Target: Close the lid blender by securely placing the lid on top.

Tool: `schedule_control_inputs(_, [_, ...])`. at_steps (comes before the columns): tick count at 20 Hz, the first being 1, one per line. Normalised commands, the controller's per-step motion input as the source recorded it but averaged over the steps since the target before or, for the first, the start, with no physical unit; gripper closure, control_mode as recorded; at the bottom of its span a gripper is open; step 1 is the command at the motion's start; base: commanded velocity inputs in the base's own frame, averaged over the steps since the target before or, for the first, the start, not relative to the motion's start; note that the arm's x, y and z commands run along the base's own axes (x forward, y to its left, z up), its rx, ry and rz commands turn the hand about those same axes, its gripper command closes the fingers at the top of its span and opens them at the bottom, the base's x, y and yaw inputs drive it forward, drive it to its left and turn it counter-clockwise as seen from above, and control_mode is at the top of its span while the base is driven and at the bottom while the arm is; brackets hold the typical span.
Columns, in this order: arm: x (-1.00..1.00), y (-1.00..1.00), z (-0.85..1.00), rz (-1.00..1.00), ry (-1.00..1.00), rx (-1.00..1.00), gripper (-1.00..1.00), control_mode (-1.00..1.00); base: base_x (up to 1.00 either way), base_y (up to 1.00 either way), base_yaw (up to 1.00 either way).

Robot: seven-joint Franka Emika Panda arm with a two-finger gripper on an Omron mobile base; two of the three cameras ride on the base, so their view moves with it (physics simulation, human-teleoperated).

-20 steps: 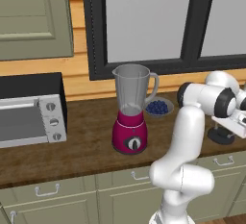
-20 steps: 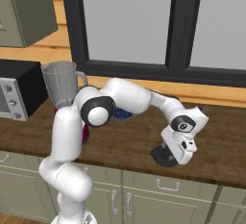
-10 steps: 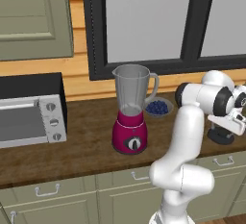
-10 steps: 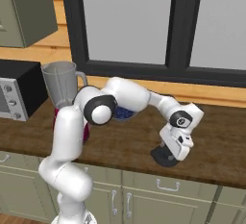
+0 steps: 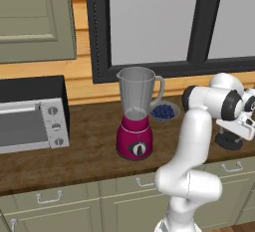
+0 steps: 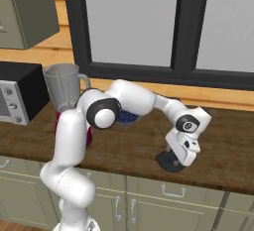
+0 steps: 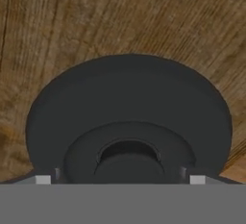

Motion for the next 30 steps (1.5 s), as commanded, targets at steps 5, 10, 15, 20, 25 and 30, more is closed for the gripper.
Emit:
schedule_control_inputs(5, [-0.35, 0.17, -0.45, -0.12, -0.04, 0.00, 1.00, -1.00, 0.00, 0.00, 0.00])
schedule_control_inputs(10, [-0.33, 0.13, -0.60, -0.08, -0.07, 0.00, 1.00, -1.00, 0.00, 0.00, 0.00])
schedule_control_inputs(15, [0.00, 0.63, -0.95, -0.04, 0.15, -0.17, 1.00, -1.00, 0.00, 0.00, 0.00])
schedule_control_inputs(20, [-0.03, 0.18, -0.50, -0.01, 0.11, -0.18, 1.00, -1.00, 0.00, 0.00, 0.00])
schedule_control_inputs(25, [-0.21, 0.24, 0.56, -0.10, -0.16, -0.02, 1.00, -1.00, 0.00, 0.00, 0.00])
schedule_control_inputs(30, [-0.01, 0.50, 1.00, -0.06, -0.27, -0.07, 1.00, -1.00, 0.00, 0.00, 0.00])
